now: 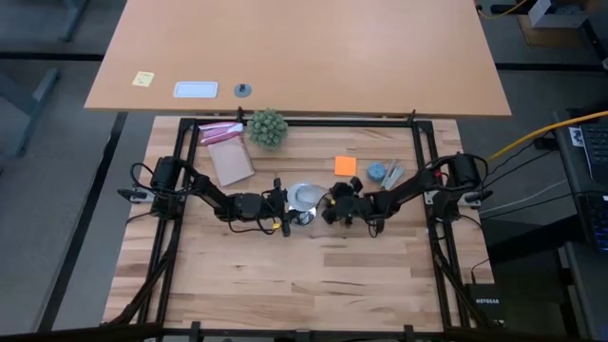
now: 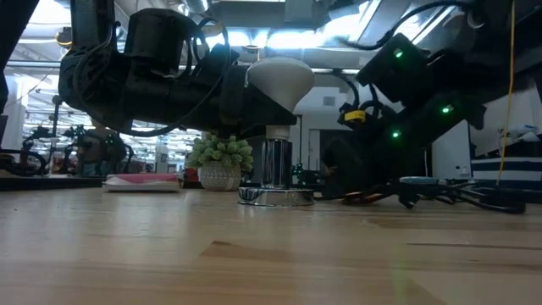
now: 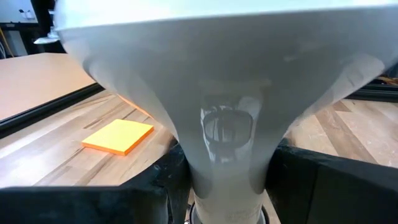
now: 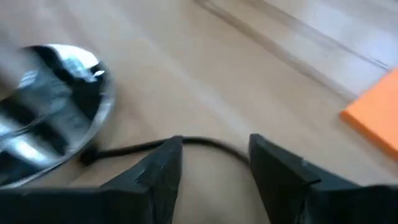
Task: Screw lightbulb
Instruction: Insert the white lightbulb into the silver lamp
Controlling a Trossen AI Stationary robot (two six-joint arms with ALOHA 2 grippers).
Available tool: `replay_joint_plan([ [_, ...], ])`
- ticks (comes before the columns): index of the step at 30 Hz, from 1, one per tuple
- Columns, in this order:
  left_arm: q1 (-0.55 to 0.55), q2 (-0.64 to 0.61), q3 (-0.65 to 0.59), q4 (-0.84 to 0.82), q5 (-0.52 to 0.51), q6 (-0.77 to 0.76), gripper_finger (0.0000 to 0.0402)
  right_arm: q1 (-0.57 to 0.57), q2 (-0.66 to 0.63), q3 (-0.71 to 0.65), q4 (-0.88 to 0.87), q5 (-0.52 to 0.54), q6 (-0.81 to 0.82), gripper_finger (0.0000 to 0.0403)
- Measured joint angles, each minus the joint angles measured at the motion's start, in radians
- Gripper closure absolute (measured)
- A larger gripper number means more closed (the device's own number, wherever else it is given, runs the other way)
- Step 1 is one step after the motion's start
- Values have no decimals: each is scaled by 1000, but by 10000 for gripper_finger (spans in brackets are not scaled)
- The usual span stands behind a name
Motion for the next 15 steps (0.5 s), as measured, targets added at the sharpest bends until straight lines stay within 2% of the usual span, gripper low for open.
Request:
replay_joint_plan([
  [7, 0, 0, 0, 0, 0, 0, 249, -74, 0, 0, 45, -57, 0, 215],
  [15, 0, 0, 0, 0, 0, 0, 249, -76, -3, 0, 48, -108, -10, 215],
])
